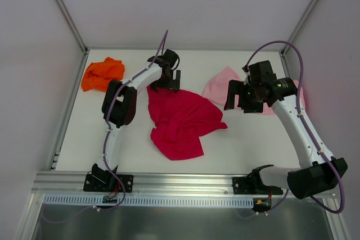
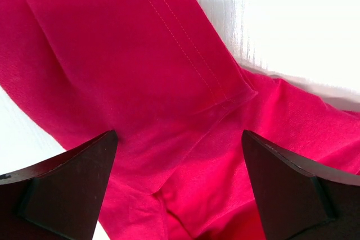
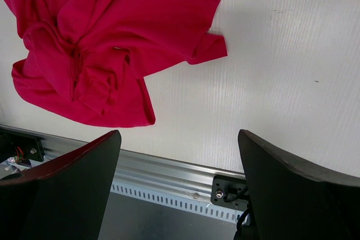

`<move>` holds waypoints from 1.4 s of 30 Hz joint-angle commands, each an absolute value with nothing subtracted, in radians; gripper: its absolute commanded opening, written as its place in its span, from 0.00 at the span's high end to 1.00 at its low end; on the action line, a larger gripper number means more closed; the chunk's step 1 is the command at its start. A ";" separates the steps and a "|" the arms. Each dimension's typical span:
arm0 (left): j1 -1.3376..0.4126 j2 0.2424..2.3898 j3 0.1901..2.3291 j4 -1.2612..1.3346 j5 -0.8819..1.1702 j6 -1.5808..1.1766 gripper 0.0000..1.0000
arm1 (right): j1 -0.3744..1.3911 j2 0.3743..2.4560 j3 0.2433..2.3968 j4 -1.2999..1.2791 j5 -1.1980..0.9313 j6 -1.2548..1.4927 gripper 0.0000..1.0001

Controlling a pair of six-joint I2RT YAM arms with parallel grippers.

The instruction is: Fold and stack the t-shirts

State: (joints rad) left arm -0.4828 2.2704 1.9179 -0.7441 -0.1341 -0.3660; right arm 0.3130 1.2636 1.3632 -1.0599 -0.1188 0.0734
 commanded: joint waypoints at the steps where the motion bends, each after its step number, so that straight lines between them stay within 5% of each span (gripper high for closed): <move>1: -0.480 2.275 1.922 -0.758 -0.124 -0.353 0.08 | 0.322 1.236 1.391 -1.074 -0.126 0.071 0.09; 5: -0.479 2.278 1.916 -0.779 -0.139 -0.351 0.19 | 0.322 1.232 1.391 -1.074 -0.126 0.071 0.09; 10: -0.480 2.260 1.891 -0.802 -0.167 -0.353 0.48 | 0.322 1.232 1.404 -1.068 -0.127 0.072 0.09; 19: -0.479 2.249 1.838 -0.816 -0.213 -0.353 0.44 | 0.324 1.238 1.442 -1.068 -0.126 0.069 0.09; 23: -0.479 2.223 1.819 -0.798 -0.221 -0.359 0.75 | 0.324 1.239 1.430 -1.063 -0.126 0.072 0.09; 28: -0.479 2.191 1.821 -0.790 -0.229 -0.380 0.91 | 0.328 1.236 1.356 -1.042 -0.126 0.077 0.09; 31: -0.479 2.178 1.825 -0.795 -0.226 -0.383 0.77 | 0.331 1.239 1.315 -1.032 -0.130 0.077 0.09; 33: -0.479 2.172 1.822 -0.795 -0.227 -0.380 0.41 | 0.339 1.241 1.301 -1.020 -0.137 0.077 0.09; 34: -0.479 2.171 1.821 -0.795 -0.230 -0.380 0.34 | 0.341 1.241 1.296 -1.017 -0.140 0.077 0.09; 37: -0.479 2.168 1.815 -0.796 -0.245 -0.380 0.23 | 0.348 1.252 1.292 -1.009 -0.144 0.075 0.09; 42: -0.480 2.160 1.805 -0.753 -0.253 -0.388 0.20 | 0.362 1.259 1.295 -1.003 -0.149 0.071 0.09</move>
State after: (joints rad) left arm -0.4828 2.2303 1.8130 -0.7662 -0.2230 -0.3782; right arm 0.3508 1.2598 1.2888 -1.0237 -0.1284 0.0734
